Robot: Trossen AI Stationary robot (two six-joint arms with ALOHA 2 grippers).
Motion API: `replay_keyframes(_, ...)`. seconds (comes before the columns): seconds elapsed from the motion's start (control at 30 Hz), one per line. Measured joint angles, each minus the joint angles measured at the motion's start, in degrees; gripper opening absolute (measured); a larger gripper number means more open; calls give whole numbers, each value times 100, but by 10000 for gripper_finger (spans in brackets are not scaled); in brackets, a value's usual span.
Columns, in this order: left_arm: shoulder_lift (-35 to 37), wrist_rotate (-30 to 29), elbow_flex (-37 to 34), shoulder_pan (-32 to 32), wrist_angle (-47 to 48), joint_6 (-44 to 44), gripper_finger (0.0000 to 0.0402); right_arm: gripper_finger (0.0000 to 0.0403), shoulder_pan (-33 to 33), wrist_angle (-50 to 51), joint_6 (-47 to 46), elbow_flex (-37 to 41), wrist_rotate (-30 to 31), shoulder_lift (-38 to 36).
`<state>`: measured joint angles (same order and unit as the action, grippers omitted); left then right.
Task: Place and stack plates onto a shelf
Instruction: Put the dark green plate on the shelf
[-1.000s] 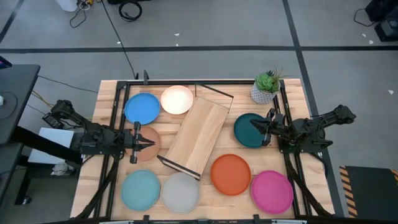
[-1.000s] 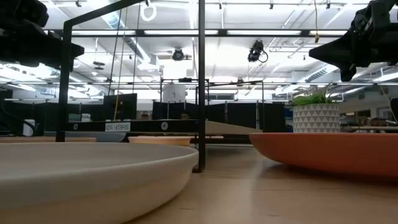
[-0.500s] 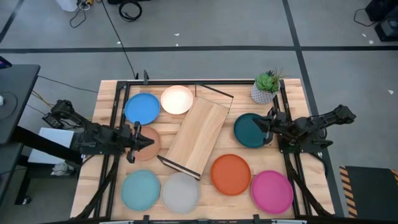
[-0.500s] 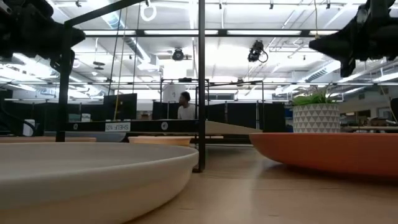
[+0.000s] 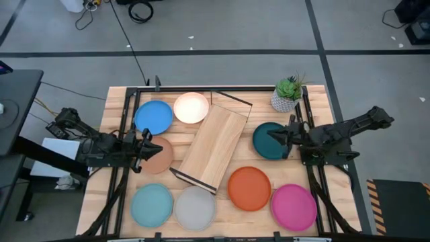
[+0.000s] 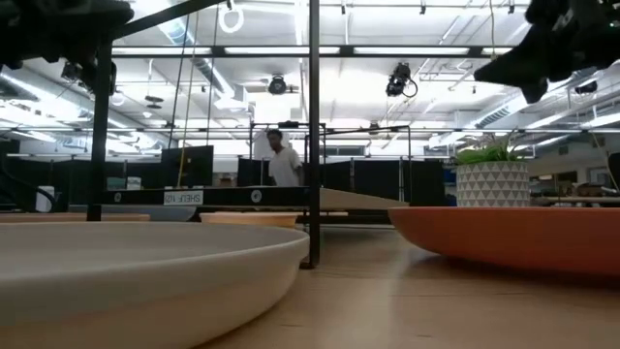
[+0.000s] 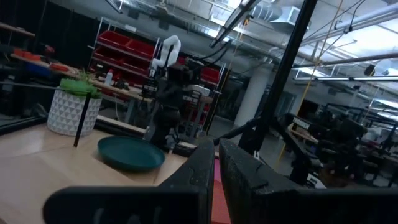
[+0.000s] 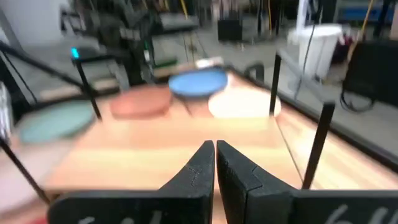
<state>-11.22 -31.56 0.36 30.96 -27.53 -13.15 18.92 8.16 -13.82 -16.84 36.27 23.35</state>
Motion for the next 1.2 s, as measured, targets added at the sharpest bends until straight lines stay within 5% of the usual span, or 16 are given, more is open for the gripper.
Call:
replay_keyframes(0.4, 0, -79, 0, 0, -162, 1101, 32, 31, -143, 340, -849, -295, -418, 2079)
replay_keyframes(0.73, 0, -78, 0, 0, -422, 1234, 32, 120, -561, 1347, -1329, -1106, -1573, 3815)
replay_keyframes(0.9, 2, -78, 2, 0, -731, 1411, 32, 166, -584, 1973, -1363, -1672, -1606, 4685)
replay_keyframes(1.2, -2, -77, 2, 0, -726, 1588, 32, 175, -818, 2138, -1660, -2136, -1605, 5642)
